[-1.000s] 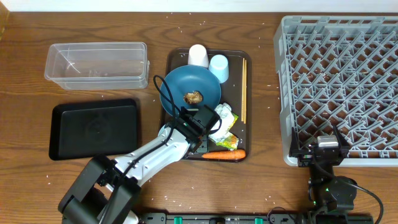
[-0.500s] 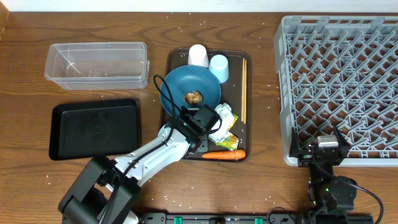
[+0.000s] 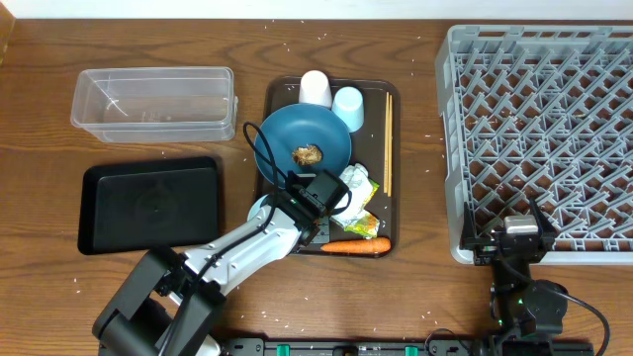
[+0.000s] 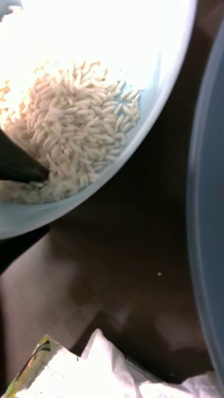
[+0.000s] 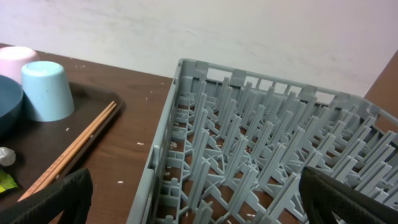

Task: Sort waste into correct bins and load items into the dishwasher rack
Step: 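Grasp the rim of the light-blue rice bowl with the left gripper, then carry the rice bowl left over the black tray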

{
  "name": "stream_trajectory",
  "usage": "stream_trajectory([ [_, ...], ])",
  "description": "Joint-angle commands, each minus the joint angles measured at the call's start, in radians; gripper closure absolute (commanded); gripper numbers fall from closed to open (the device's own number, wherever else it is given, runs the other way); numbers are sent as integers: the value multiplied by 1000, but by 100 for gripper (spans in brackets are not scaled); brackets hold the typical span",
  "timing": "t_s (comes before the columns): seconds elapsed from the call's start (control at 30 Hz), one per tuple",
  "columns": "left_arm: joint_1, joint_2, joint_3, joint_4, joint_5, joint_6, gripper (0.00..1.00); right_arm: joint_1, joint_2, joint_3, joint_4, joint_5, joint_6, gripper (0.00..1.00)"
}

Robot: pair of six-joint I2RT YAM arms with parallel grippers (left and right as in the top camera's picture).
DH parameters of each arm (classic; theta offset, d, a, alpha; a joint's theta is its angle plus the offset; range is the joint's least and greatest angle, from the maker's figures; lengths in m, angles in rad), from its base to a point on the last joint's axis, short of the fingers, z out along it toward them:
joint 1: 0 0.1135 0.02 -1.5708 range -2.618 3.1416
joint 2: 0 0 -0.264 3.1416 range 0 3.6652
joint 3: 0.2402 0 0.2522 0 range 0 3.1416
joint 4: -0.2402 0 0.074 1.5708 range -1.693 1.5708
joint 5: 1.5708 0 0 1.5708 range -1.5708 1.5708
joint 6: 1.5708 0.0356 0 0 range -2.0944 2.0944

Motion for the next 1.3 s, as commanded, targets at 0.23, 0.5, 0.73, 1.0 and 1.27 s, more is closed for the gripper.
stream_trajectory([
  [0.23,0,12,-7,0,-15,-1,93,-8,-6,-1,-5,9,4,1],
  [0.5,1,-50,-6,-24,-8,-1,94,-8,-6,-1,-5,9,4,1],
  [0.73,1,-180,-6,-63,-8,0,94,-8,-6,-1,-5,9,4,1],
  [1.0,1,-252,-6,-68,-9,0,94,-8,-6,-1,-5,9,4,1],
  [1.27,63,-294,-5,-84,-8,0,94,-8,-6,-1,-5,9,4,1],
])
